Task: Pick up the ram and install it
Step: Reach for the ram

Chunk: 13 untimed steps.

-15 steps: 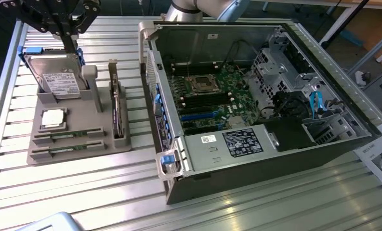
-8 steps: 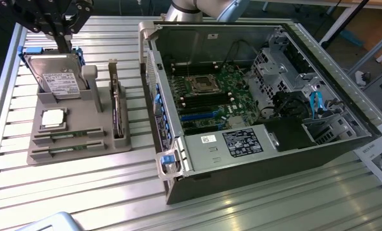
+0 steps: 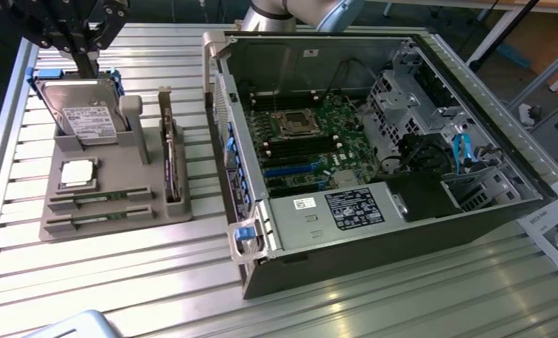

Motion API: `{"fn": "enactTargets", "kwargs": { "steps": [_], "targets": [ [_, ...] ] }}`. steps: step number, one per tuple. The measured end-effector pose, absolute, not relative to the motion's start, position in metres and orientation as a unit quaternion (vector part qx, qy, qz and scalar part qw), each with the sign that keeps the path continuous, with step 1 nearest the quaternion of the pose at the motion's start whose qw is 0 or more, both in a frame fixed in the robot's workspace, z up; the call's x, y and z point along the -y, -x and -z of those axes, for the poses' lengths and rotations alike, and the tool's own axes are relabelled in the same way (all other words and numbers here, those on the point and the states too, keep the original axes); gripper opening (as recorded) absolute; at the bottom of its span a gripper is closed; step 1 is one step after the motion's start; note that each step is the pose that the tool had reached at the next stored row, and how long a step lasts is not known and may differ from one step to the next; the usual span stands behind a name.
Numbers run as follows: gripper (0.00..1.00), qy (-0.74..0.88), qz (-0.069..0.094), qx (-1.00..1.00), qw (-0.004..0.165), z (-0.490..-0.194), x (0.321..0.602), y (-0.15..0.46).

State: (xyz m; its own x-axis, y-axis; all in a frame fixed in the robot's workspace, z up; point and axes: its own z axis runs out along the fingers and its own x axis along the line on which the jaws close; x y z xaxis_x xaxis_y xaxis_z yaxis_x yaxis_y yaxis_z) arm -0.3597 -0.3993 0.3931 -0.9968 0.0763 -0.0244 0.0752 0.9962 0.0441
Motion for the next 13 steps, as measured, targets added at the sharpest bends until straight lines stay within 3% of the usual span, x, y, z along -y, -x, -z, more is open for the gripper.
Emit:
{"fn": "enactTargets", "kwargs": {
  "steps": [13],
  "targets": [
    [0.1, -0.038, -0.019, -0.999, 0.013, -0.393, 0.428, 0.36]
  ]
}}
